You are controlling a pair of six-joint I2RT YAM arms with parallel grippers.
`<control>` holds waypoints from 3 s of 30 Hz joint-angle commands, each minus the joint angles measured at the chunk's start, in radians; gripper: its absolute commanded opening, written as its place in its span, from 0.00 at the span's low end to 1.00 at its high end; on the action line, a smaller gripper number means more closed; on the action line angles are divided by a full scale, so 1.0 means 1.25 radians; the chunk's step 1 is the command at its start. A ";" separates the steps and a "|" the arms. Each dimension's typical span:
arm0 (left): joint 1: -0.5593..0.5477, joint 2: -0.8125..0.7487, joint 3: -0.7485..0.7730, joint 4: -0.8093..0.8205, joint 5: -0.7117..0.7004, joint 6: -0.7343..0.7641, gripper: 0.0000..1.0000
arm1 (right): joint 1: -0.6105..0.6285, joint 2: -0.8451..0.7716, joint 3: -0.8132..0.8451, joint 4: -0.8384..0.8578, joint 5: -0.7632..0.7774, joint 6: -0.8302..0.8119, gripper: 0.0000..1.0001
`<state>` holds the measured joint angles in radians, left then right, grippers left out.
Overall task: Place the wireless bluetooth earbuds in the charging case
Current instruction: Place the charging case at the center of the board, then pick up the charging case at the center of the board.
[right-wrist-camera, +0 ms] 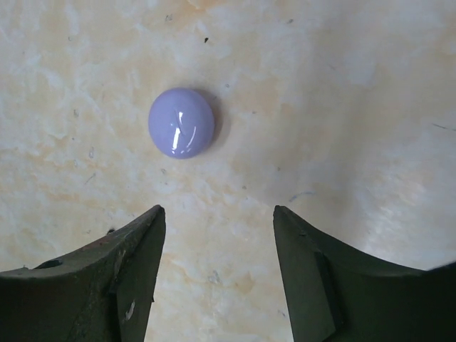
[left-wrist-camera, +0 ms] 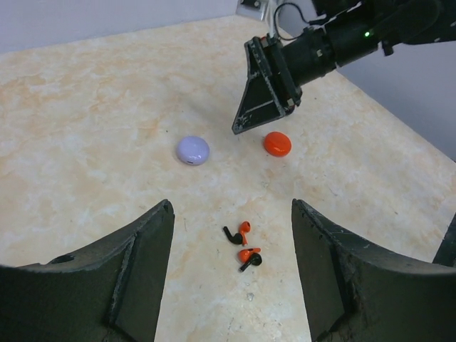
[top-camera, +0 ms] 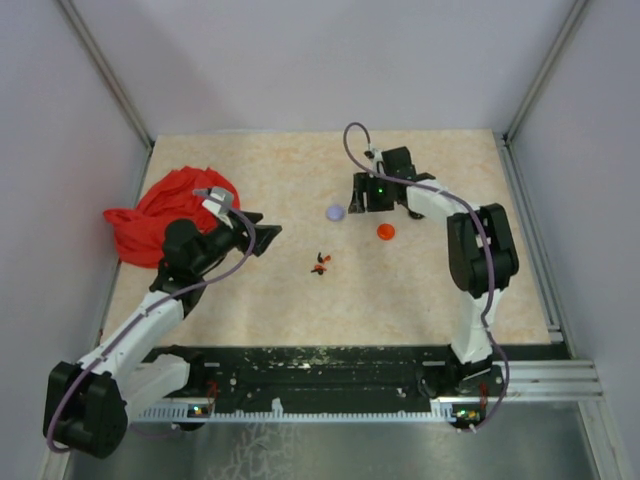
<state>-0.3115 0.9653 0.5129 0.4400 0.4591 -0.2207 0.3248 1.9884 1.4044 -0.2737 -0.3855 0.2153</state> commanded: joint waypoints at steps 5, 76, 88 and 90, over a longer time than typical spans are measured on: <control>0.004 0.014 0.028 0.003 0.033 -0.023 0.72 | 0.003 -0.139 -0.047 -0.095 0.244 -0.112 0.64; 0.020 0.304 0.222 -0.134 0.524 -0.235 0.56 | 0.415 -0.461 -0.191 0.005 0.030 -0.736 0.33; -0.010 0.335 0.228 -0.157 0.524 -0.227 0.53 | 0.464 -0.438 -0.164 0.002 0.056 -0.762 0.33; -0.018 0.340 0.240 -0.195 0.513 -0.204 0.52 | 0.471 -0.434 -0.159 -0.002 0.063 -0.768 0.33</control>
<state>-0.3145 1.3735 0.7616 0.2478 1.0935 -0.5198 0.8944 1.4361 1.1355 -0.3065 -0.3111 -0.7170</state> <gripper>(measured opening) 0.530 0.512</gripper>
